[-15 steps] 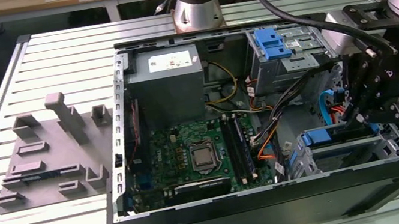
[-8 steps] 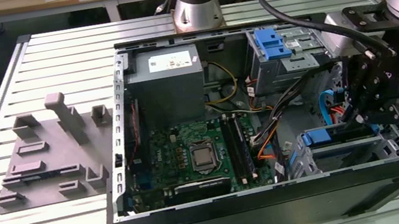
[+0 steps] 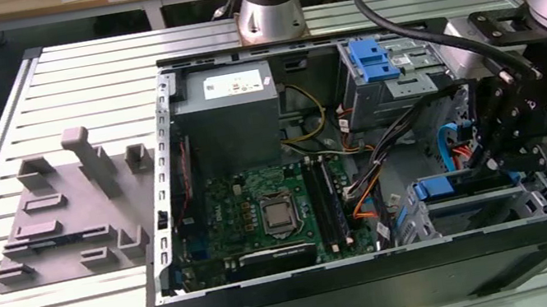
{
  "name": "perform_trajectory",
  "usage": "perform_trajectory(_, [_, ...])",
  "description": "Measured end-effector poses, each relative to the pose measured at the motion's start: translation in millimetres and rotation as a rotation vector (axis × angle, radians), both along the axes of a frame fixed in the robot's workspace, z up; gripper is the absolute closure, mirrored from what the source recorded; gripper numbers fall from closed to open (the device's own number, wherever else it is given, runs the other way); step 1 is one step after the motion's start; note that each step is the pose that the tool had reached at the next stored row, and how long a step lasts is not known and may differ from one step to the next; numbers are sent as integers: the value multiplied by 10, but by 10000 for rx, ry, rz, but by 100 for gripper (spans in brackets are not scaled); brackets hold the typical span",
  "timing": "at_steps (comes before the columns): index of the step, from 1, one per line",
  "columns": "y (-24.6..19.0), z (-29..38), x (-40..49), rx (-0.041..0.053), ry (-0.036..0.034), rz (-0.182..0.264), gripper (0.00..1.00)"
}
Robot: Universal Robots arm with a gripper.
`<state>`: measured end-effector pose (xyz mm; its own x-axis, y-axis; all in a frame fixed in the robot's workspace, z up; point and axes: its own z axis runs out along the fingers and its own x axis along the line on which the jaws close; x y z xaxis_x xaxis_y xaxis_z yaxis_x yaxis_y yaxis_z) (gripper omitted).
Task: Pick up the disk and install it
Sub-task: 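Insert the first disk wire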
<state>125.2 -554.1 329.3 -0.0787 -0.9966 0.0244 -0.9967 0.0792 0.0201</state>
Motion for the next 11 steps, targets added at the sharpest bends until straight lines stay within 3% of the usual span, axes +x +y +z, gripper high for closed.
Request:
perform_trajectory(6, [0,1,2,5,2,1,83])
perform_trajectory(7, [0,8,1,3,4,0,76])
perform_trajectory(11, [0,48,1,1,8,0,76])
